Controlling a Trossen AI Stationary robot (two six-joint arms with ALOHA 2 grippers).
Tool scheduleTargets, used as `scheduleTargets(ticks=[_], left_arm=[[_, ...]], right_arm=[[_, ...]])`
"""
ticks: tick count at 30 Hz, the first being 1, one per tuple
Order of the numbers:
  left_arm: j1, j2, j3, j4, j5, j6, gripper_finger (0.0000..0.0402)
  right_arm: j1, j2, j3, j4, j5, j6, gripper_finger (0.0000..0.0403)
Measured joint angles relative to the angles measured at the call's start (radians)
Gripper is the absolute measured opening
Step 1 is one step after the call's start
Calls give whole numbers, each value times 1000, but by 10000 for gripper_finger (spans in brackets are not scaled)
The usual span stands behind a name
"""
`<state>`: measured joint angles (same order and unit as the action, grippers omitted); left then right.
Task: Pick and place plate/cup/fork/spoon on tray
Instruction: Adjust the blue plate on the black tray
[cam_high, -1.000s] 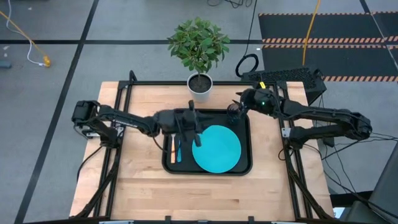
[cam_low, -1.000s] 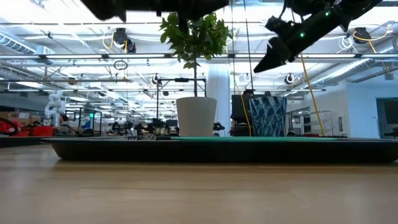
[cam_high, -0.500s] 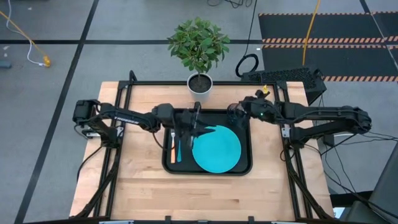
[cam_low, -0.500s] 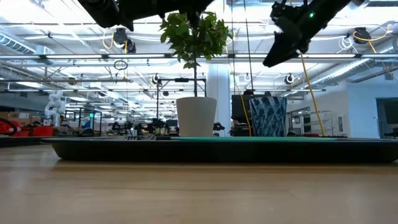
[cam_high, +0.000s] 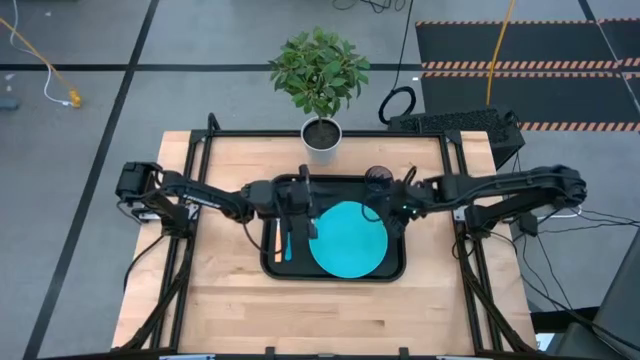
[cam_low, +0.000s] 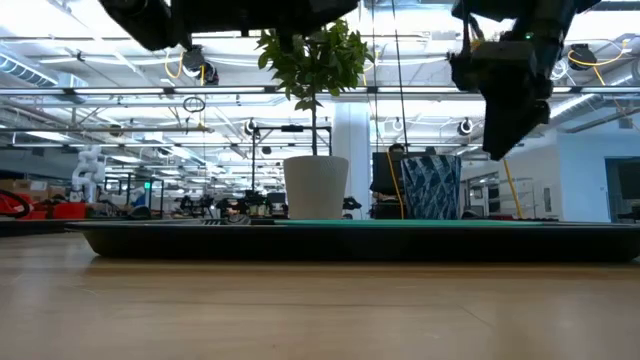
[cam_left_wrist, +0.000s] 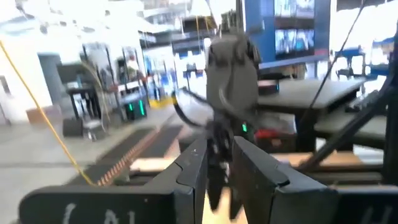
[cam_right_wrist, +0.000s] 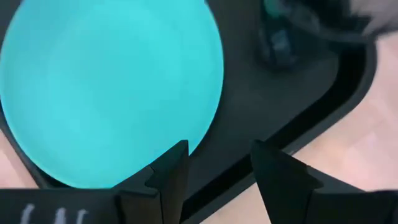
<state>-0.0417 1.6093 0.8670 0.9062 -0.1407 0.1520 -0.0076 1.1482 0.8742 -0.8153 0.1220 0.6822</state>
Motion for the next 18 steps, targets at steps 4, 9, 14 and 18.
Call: scheduleTargets(ticks=[4,9,14,18], left_arm=[[22,0,-33,55,0,15,81],[65,0,-39,43,-3,-24,81],[88,0,-40,-34,-2,-40,81],[87,0,-40,-77,-2,-28,81]], right_arm=[[29,37,0,-14,-20,109,169],[68,64,-23,-20,-17,254,169],[107,76,-99,41,-19,379,169],[120,76,-147,126,-19,438,169]])
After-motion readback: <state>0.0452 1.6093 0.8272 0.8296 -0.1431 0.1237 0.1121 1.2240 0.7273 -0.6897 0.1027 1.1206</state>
